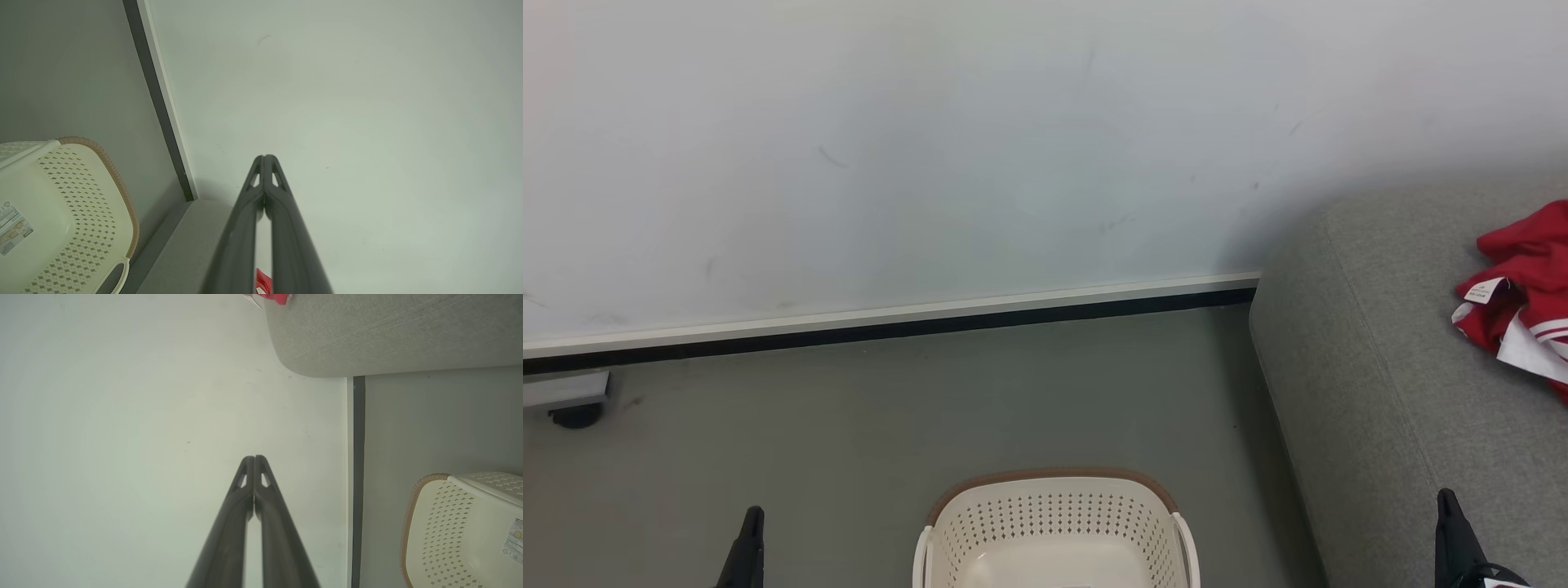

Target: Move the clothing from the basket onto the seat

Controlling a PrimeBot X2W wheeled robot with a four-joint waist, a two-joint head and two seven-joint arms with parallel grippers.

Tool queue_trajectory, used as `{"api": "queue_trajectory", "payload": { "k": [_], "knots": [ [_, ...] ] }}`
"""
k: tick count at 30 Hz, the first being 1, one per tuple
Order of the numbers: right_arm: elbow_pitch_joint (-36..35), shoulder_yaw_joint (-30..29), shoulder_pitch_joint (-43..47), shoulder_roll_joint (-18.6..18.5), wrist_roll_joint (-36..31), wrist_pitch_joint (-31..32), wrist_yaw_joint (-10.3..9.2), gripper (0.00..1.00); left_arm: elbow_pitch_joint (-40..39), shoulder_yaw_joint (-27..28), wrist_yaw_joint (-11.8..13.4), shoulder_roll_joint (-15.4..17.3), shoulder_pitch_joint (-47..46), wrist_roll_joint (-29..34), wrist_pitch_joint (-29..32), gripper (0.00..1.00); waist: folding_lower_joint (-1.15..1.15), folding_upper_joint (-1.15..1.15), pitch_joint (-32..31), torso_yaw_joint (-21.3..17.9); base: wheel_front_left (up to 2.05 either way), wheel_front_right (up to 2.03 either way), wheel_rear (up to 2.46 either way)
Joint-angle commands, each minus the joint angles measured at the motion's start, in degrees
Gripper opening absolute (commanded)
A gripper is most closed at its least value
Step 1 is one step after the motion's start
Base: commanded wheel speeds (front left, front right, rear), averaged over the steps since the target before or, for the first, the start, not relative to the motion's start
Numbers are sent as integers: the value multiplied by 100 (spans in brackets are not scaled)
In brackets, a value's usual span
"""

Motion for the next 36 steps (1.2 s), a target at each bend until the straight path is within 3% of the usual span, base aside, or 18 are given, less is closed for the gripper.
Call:
{"api": "queue_trajectory", "payload": {
  "k": [1,36],
  "knots": [
    [-7,-12,-35,19,-28,14,2,0,13,10,-14,28,-45,-18,10,0,0,0,0,0,0,0,0],
    [-4,-38,-39,37,-44,38,2,0,12,10,-14,28,-45,-19,10,0,0,0,0,0,0,0,0]
  ]
}}
